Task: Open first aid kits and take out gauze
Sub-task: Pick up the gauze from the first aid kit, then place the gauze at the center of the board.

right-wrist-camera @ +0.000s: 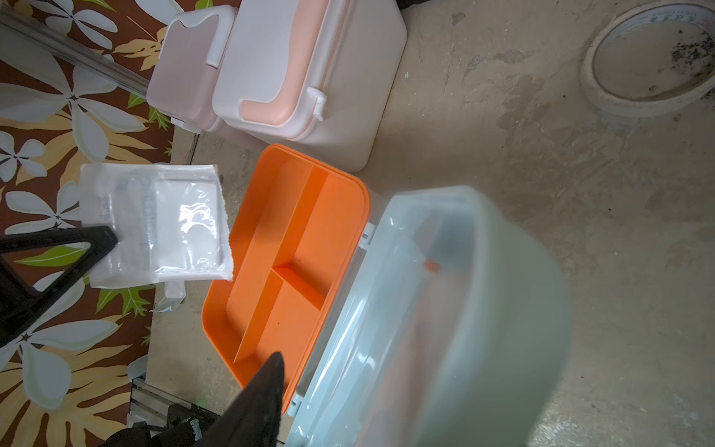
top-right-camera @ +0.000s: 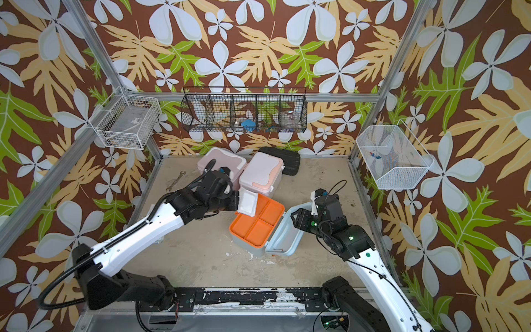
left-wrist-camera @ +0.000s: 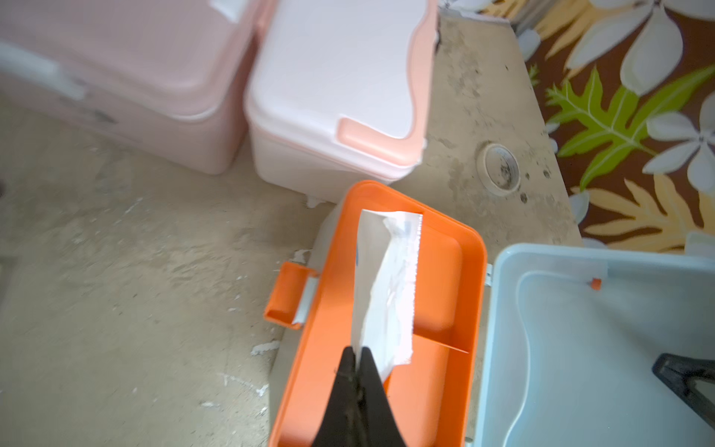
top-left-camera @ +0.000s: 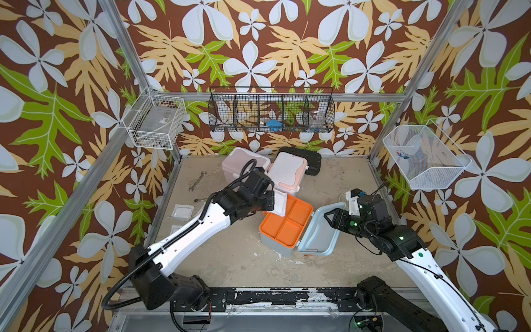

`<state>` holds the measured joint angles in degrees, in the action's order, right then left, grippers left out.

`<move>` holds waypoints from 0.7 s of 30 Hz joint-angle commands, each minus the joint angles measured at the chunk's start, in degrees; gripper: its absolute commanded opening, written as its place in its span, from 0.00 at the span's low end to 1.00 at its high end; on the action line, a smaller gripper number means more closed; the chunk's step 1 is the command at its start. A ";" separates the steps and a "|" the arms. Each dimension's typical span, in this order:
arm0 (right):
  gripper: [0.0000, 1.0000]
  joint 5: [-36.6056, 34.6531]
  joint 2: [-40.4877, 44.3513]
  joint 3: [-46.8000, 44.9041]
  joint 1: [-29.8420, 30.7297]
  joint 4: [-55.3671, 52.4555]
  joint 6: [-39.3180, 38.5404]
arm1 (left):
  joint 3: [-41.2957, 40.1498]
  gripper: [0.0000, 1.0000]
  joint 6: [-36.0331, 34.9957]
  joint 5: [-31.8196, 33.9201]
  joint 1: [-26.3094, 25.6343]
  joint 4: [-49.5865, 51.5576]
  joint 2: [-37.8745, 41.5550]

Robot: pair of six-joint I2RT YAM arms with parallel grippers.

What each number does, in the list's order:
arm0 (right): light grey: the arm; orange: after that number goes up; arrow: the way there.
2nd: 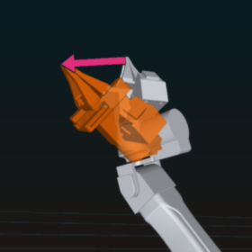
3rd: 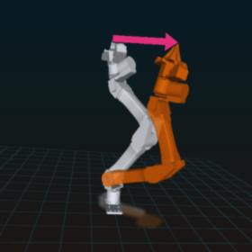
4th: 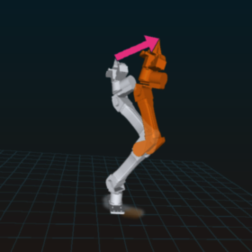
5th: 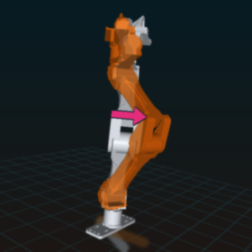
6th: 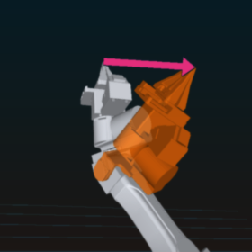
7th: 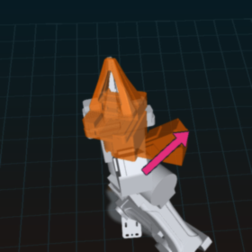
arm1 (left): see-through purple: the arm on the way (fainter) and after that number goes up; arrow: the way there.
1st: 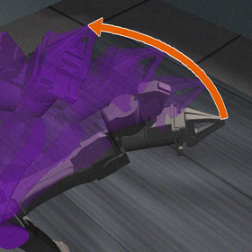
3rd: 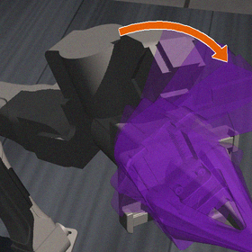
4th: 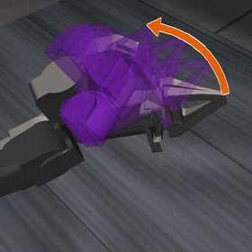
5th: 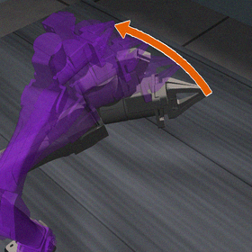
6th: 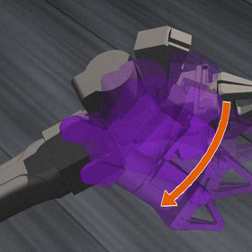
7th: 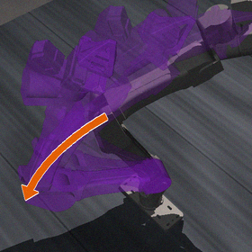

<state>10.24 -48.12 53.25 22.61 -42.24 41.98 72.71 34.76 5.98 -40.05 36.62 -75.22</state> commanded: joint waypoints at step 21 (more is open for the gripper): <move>0.61 0.13 0.01 0.01 0.09 0.50 0.48 | -32.93 0.00 23.73 2.28 36.71 3.27 21.83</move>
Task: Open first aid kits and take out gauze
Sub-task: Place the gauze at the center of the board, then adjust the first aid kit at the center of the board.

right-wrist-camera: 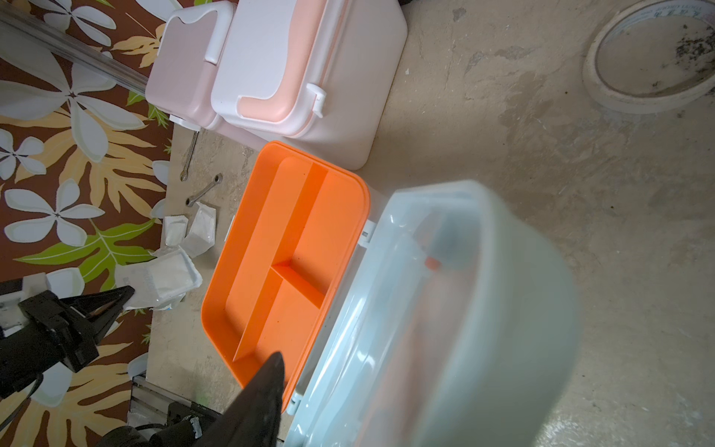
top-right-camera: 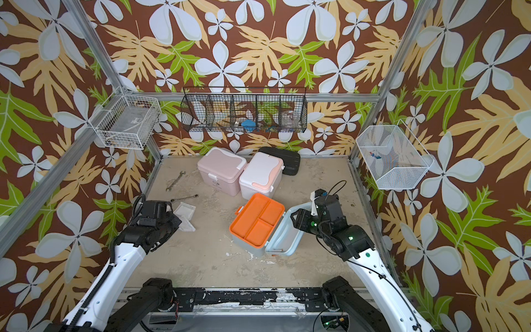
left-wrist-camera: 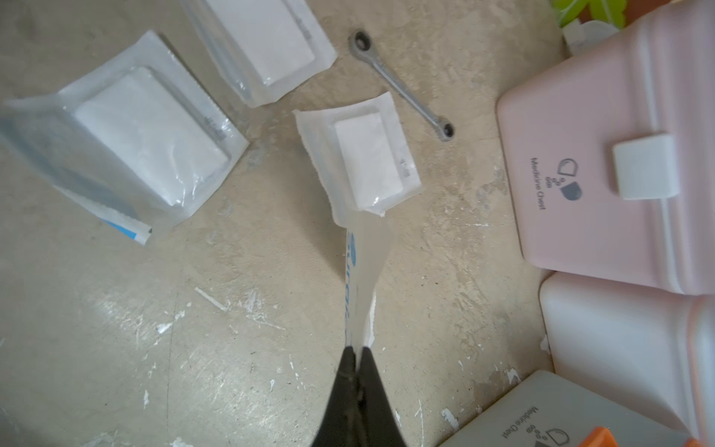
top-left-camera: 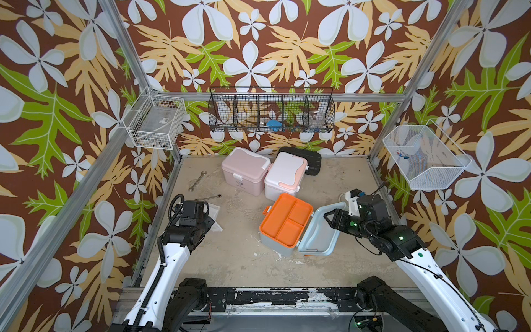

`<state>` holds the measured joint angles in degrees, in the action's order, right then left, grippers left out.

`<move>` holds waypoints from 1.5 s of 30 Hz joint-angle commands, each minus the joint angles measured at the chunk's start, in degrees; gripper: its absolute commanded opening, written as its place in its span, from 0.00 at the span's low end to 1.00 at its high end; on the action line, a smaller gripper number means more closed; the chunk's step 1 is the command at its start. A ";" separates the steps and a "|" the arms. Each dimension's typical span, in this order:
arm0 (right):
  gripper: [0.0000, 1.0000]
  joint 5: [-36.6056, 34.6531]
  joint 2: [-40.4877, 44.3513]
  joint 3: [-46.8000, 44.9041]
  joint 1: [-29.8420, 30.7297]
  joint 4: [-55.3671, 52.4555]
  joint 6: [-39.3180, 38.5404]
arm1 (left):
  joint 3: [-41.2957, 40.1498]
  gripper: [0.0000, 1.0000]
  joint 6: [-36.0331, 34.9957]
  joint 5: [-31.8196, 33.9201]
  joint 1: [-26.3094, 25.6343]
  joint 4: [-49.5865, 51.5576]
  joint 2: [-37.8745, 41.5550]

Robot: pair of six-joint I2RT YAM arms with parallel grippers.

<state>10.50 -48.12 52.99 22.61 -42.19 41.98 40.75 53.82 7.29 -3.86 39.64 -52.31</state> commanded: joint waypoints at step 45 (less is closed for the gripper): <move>0.61 0.10 1.54 -0.48 0.00 -0.18 1.35 | 11.44 0.96 -11.50 -20.54 -25.40 -19.51 -6.90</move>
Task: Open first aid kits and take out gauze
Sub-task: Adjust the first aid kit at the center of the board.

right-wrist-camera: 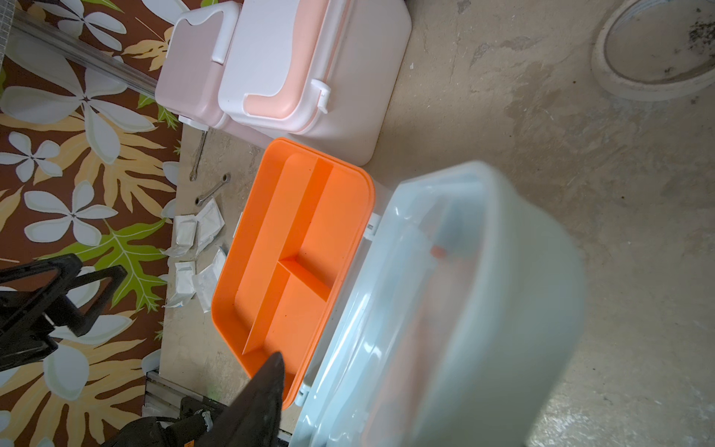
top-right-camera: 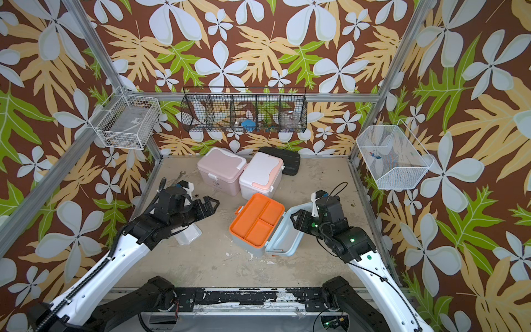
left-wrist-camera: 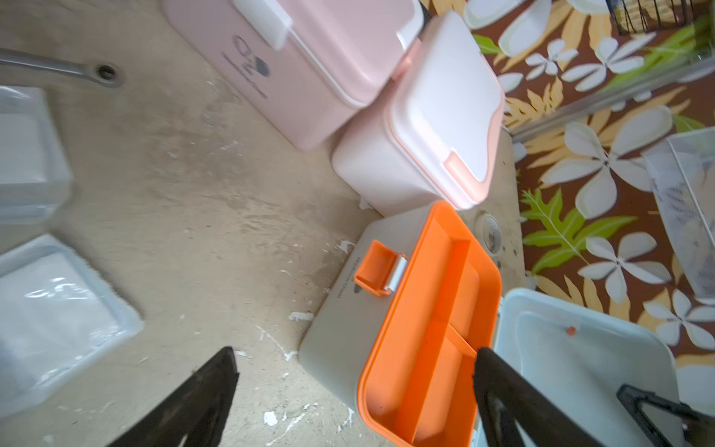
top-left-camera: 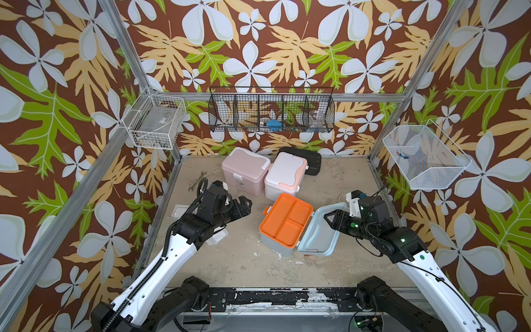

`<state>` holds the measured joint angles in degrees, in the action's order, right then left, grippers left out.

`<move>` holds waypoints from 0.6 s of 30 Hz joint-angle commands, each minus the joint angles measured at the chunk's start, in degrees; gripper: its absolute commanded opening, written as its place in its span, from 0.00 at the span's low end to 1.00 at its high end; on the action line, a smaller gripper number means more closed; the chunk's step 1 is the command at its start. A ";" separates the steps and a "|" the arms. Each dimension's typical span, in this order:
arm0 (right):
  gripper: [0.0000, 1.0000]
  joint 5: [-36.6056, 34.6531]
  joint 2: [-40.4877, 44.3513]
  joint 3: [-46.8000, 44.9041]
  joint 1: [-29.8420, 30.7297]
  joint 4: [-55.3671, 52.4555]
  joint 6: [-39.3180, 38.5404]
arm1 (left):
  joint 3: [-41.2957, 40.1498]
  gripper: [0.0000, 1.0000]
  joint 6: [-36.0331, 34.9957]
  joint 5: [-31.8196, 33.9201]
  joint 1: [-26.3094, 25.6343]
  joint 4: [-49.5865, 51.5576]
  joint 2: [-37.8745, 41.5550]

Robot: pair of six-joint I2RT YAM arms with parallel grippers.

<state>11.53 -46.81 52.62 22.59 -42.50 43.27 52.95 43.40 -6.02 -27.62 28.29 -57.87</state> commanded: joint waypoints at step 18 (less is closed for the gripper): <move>0.61 -0.36 -0.04 0.33 0.09 0.23 -0.28 | -4.91 0.95 -3.22 -11.38 -7.27 -15.65 -10.54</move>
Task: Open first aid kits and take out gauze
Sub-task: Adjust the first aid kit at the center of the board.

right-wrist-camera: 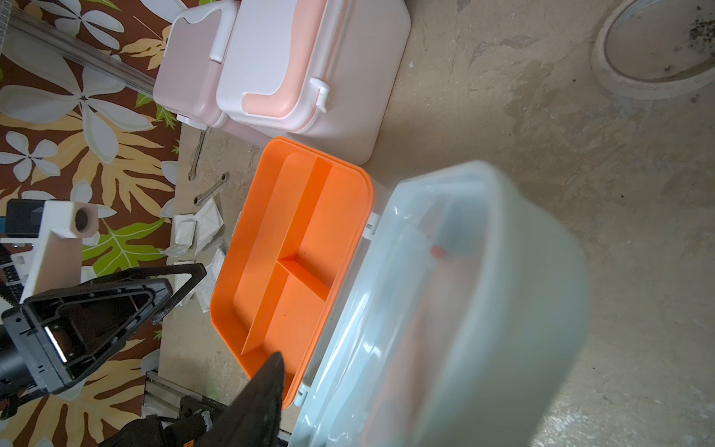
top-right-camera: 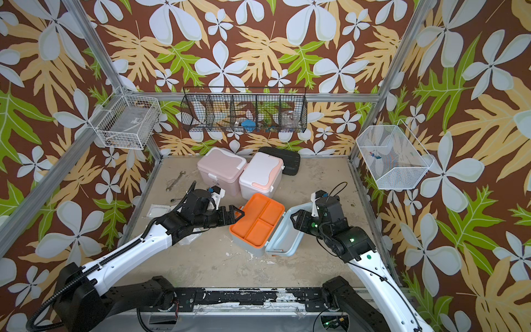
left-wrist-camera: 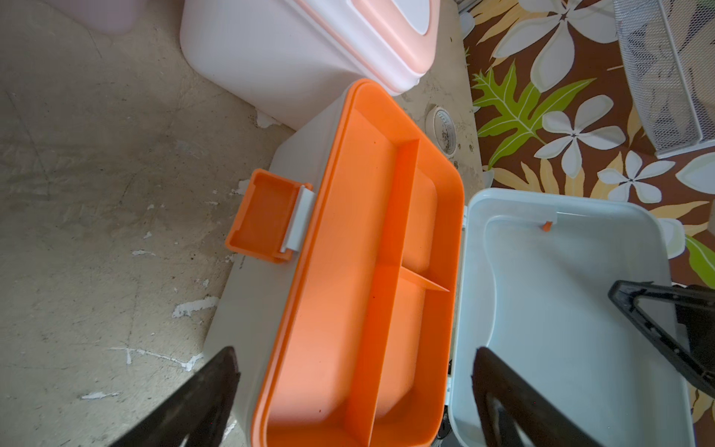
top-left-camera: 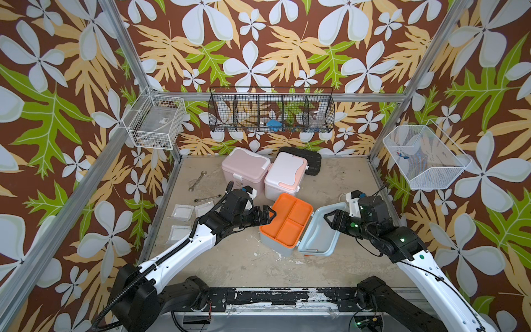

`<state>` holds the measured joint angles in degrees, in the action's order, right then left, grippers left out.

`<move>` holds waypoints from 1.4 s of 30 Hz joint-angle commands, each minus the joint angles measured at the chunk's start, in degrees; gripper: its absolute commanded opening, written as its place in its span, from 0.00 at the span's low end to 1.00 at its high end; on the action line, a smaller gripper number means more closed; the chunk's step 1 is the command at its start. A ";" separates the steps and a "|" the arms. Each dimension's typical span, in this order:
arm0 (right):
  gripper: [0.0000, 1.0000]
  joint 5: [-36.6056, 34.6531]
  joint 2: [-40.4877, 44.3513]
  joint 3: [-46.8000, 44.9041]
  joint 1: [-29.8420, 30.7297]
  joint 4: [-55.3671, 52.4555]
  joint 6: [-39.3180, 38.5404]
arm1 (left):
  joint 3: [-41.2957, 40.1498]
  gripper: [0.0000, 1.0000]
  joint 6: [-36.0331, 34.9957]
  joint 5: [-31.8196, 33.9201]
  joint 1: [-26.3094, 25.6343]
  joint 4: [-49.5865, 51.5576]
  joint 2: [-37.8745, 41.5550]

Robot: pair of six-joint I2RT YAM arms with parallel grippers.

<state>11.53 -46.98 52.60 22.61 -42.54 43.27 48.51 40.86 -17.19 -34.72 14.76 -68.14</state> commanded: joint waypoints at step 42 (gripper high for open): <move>0.63 -1.86 0.48 -1.49 0.08 0.60 -1.64 | 25.06 0.60 -4.36 30.27 -26.25 27.46 -17.52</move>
<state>10.13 -46.61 51.37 22.57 -42.19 41.58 72.62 38.26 10.87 -60.84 39.68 -84.33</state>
